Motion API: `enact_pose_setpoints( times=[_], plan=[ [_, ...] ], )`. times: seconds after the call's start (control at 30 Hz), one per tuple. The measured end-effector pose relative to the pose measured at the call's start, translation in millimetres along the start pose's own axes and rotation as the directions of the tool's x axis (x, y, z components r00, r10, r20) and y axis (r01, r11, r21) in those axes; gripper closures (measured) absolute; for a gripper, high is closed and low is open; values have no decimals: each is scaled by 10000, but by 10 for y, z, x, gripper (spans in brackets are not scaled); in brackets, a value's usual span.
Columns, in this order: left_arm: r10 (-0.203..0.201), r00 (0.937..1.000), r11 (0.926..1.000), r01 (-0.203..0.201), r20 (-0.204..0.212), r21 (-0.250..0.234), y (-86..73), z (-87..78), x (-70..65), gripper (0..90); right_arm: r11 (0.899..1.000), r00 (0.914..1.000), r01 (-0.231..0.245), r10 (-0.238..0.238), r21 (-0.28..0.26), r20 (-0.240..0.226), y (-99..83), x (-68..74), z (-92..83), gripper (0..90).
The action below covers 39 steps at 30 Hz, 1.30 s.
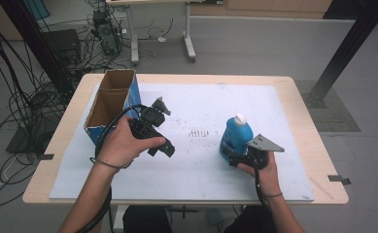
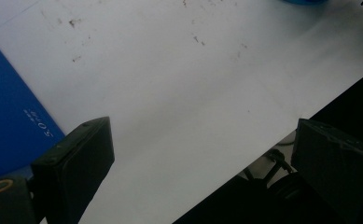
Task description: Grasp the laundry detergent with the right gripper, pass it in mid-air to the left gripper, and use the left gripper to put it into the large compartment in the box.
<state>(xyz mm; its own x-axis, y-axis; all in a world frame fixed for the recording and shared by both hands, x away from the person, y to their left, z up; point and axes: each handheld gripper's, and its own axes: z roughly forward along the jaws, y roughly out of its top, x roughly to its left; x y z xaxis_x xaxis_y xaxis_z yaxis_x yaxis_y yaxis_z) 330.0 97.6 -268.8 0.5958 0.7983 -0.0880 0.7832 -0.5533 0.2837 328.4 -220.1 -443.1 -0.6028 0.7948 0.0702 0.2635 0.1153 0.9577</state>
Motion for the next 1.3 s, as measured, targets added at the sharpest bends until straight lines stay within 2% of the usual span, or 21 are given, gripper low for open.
enact_pose_setpoints(
  times=[0.13, 0.6, 1.3],
  plan=[
    [-21, 10000, 10000, 21, 12, -11, -1, 1, 3, 63, 10000, 10000, -13, 13, -60, -25, 2, -13, -9, 293],
    [5, 10000, 10000, -5, 28, 19, -1, -1, -16, 63, 9999, 9999, 116, -117, -81, -32, 3, -13, -14, 376],
    [-12, 10000, 10000, 12, 47, 33, -11, 11, -31, 63, 9990, 9992, 409, -409, -182, -24, -9, 3, -15, 417]
  ],
)
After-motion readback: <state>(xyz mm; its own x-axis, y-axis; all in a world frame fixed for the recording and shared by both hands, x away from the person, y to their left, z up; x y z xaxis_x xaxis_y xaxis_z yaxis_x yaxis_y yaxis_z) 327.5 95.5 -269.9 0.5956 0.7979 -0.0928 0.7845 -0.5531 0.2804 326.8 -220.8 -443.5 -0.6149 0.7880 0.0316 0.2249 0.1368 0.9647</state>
